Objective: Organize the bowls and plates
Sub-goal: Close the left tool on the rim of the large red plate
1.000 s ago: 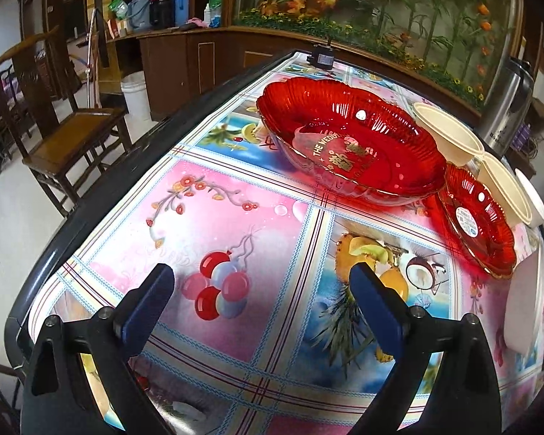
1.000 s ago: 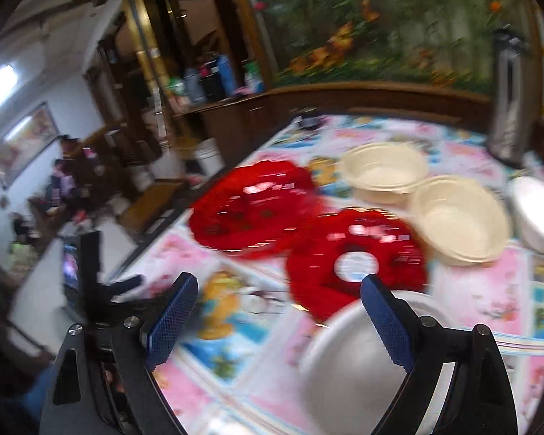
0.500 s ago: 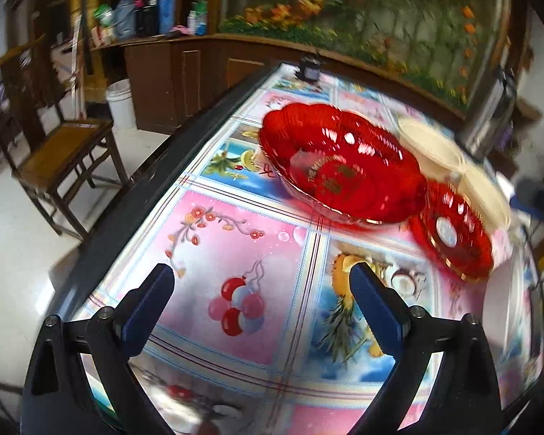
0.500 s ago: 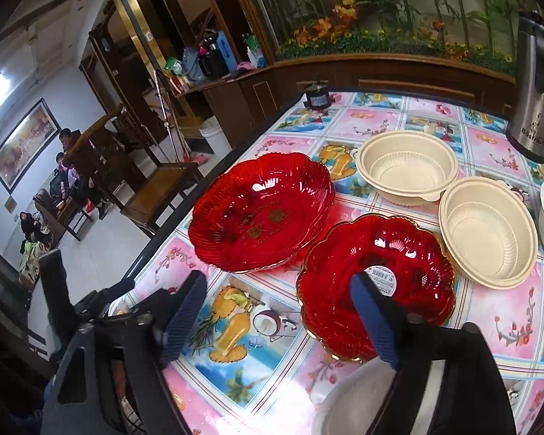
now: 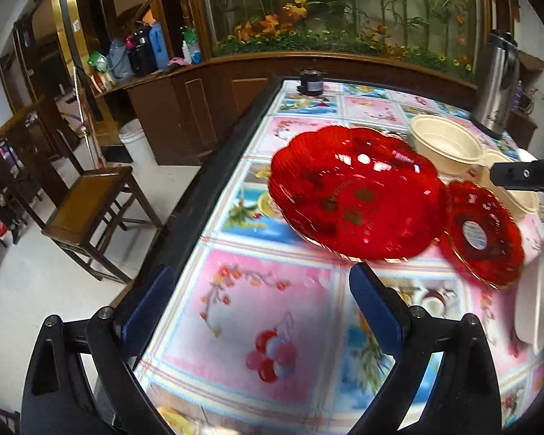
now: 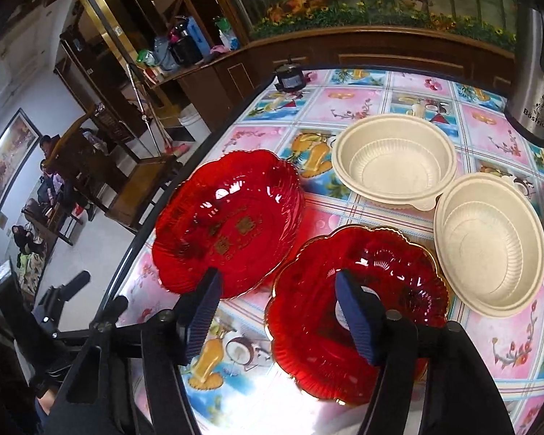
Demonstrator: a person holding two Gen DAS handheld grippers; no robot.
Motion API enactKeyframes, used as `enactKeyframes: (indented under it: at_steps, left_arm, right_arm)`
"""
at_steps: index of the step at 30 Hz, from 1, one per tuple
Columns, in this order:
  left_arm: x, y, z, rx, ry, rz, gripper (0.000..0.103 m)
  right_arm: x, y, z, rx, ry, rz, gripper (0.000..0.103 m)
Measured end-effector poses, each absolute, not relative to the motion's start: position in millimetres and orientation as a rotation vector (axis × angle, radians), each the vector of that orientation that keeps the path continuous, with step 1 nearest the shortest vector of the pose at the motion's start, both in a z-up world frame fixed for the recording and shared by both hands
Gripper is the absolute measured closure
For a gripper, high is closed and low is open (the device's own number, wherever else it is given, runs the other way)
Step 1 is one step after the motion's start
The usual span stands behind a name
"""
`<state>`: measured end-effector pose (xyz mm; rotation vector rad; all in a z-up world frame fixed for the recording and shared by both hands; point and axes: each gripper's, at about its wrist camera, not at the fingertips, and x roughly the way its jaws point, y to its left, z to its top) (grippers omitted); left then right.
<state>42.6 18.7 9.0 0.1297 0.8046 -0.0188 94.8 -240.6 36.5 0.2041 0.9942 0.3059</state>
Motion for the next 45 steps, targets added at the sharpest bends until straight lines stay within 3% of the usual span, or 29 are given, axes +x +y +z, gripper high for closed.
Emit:
enactKeyframes:
  at_steps: [2, 32, 33, 36, 37, 45]
  left_arm:
    - [51, 20, 7, 0.134, 0.808, -0.003, 0.005]
    - [111, 24, -1, 0.014, 0.900, -0.066, 0.005]
    - [116, 25, -2, 0.001, 0.910, -0.070, 0.006]
    - [127, 23, -5, -0.015, 0.937, -0.083, 0.026]
    - [131, 22, -6, -0.020, 0.947, -0.089, 0.029]
    - [142, 21, -15, -0.031, 0.977, -0.085, 0.029]
  right_arm:
    - [101, -240, 35, 0.200, 1.002, 0.301, 0.043]
    - [162, -230, 10, 0.210, 1.059, 0.263, 0.043]
    - [164, -229, 9, 0.208, 1.060, 0.260, 0.043]
    - [170, -229, 8, 0.215, 1.062, 0.258, 0.043]
    - [172, -229, 8, 0.216, 1.063, 0.256, 0.043]
    - [186, -229, -2, 0.236, 1.092, 0.260, 0.049]
